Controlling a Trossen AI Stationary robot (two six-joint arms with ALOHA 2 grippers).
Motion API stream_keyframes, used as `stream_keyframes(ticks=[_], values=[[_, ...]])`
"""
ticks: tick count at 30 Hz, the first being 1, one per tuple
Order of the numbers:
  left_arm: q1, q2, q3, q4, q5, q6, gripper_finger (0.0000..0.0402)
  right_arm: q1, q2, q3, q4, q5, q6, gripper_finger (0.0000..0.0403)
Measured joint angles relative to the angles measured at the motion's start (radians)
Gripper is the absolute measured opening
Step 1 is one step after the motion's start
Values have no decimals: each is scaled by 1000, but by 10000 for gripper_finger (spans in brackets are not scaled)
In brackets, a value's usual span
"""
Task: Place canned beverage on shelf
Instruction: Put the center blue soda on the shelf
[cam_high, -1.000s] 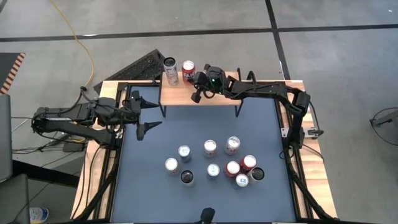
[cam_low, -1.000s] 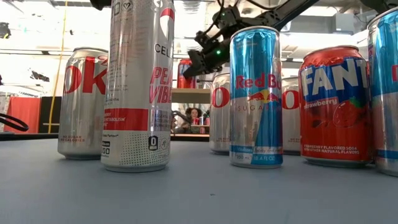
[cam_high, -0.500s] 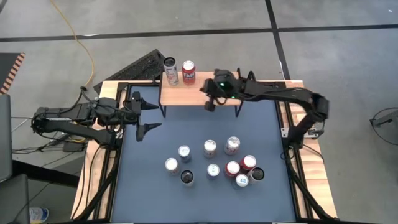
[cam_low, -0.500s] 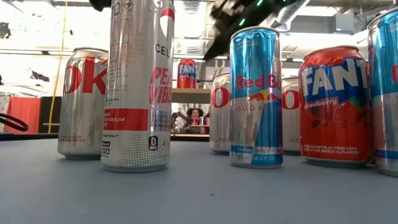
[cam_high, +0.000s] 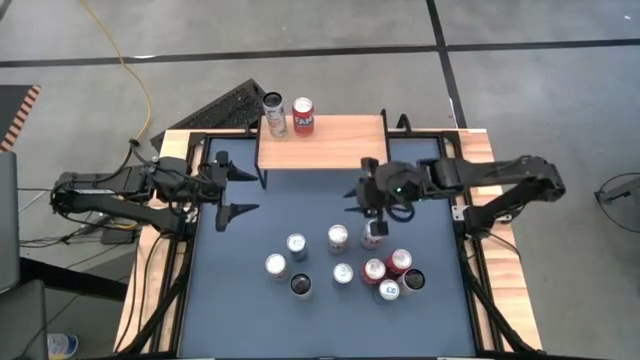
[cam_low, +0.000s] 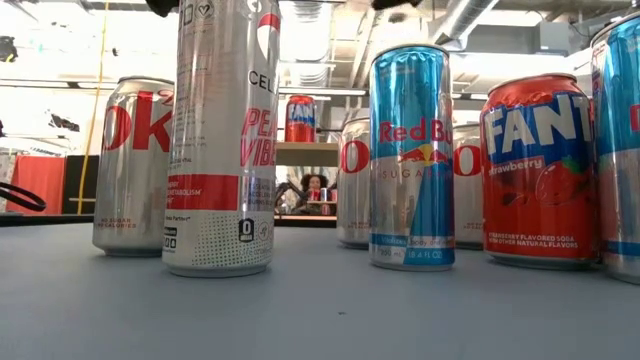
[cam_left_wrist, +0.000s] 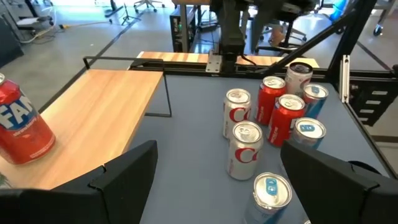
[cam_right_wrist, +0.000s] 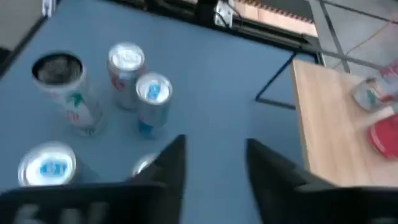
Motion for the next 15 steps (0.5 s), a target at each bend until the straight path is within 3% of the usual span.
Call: stream_keyframes(ticks=[4, 7, 10, 15], values=[[0, 0, 0, -22, 0, -23, 332, 24, 52, 0, -2, 12, 115, 288], [0, 0, 0, -37, 0, -31, 332, 25, 97, -2, -51, 12, 171, 336], [0, 0, 0, -44, 0, -32, 332, 24, 144, -1, -63, 15, 173, 359], [0, 0, 0, -48, 0, -39, 332, 24, 240, 55, -133, 15, 176, 363]])
